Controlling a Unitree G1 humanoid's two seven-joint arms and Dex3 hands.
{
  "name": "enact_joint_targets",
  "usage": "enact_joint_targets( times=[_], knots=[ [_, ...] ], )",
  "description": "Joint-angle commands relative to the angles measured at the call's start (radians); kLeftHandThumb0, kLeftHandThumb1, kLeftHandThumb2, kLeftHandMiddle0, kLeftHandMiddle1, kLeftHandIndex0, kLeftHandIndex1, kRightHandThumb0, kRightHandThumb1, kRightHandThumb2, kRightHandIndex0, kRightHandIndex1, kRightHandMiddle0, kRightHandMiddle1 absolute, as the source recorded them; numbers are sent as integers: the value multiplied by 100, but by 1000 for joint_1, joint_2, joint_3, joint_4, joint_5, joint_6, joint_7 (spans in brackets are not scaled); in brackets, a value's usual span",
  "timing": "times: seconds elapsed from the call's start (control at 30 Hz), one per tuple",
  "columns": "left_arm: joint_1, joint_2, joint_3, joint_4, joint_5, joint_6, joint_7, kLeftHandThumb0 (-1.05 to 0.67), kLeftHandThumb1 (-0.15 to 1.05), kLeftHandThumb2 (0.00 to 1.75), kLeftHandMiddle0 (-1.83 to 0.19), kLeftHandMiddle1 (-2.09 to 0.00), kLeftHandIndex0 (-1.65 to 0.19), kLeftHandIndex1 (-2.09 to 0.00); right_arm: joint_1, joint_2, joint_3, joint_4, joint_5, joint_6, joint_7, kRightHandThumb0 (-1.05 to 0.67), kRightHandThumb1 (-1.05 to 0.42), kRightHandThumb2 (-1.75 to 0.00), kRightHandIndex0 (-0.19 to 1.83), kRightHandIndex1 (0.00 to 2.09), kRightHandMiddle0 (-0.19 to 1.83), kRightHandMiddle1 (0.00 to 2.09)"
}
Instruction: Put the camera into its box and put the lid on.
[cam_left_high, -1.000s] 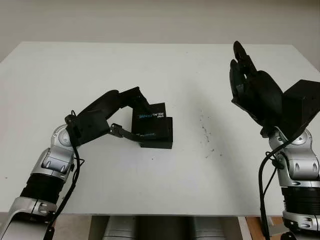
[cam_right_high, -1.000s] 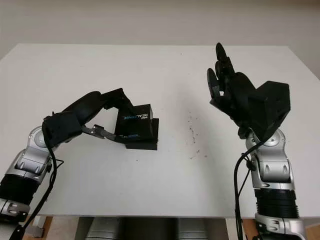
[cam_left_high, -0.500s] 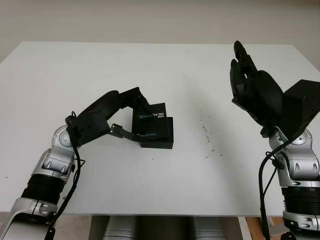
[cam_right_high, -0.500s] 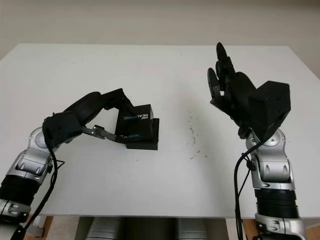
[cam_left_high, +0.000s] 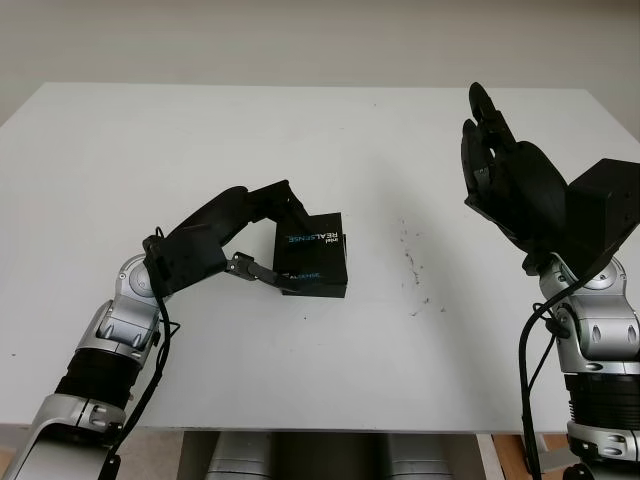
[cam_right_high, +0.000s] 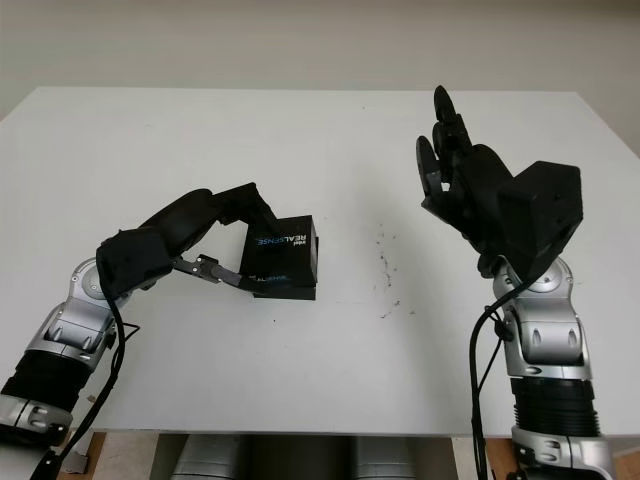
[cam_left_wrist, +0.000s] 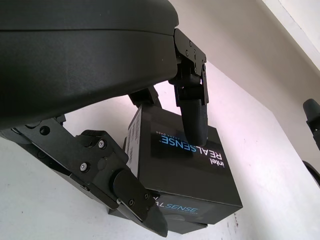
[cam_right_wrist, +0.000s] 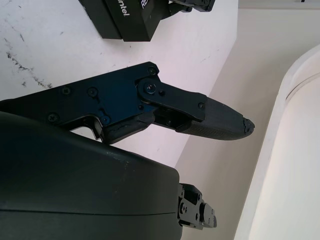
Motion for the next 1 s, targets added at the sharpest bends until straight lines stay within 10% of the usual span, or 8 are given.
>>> enact_joint_targets(
  times=[0.0,0.97],
  knots=[
    [-23,-7,-11,13,2,-10,-9,-14,100,5,-34,-161,-25,-148,-10,-4,-9,-7,8,1,-5,-75,-105,-73,-19,0,-19,0],
    [-108,1,-47,111,48,-78,-54,-14,103,6,-32,-163,-23,-148,-1,-21,-3,-24,-3,17,-6,-75,-105,-75,-19,0,-19,0]
  ],
)
